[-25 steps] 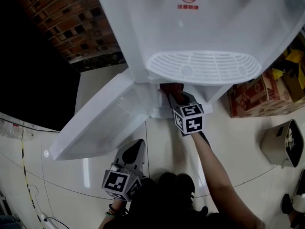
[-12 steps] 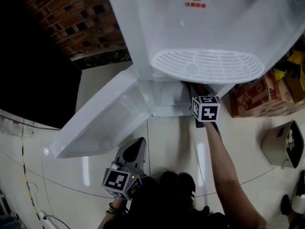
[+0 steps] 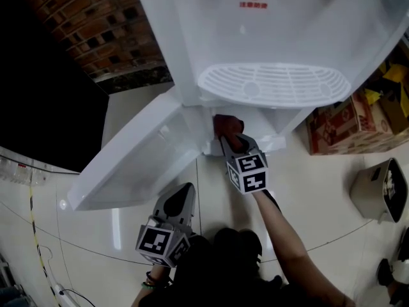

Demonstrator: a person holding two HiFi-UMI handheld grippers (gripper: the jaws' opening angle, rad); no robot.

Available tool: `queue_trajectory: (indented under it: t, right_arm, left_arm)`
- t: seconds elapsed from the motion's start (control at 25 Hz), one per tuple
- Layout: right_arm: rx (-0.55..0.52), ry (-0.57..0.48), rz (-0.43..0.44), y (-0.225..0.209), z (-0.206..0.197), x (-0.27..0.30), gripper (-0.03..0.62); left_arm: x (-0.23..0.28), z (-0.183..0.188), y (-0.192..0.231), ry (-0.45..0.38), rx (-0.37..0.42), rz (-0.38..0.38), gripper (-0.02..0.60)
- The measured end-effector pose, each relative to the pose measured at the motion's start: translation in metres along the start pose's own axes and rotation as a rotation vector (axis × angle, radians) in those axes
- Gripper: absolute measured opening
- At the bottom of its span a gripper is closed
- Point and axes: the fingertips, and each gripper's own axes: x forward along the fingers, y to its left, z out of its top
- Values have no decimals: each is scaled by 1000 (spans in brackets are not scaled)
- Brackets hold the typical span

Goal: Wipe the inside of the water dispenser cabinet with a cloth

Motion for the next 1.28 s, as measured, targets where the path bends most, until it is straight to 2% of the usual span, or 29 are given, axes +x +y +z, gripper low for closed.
queue_trajectory:
  t: [0.36, 0.56, 0.68, 1.04, 1.16, 1.28]
  right_arm:
    - [73, 50, -238, -108, -27, -41, 77]
    - [81, 55, -281, -127, -32, -60, 77]
    - [102, -14, -215, -107, -7, -60, 77]
    - [65, -426, 84, -7, 173, -77, 77]
    - [48, -456, 134, 6, 192, -70, 77]
    - [49, -390, 164, 15, 172, -51, 77]
  left_arm:
    - [-4, 2, 4, -12, -17, 12, -21]
    - [-7, 4, 2, -18, -17, 11, -21]
    - [-10, 3, 1, -18, -16, 20, -21]
    - [-14, -2, -6, 1, -3, 20, -21]
    - [-13, -1, -5, 4, 2, 23, -21]
    - [-13, -3, -2, 10, 0, 28, -21]
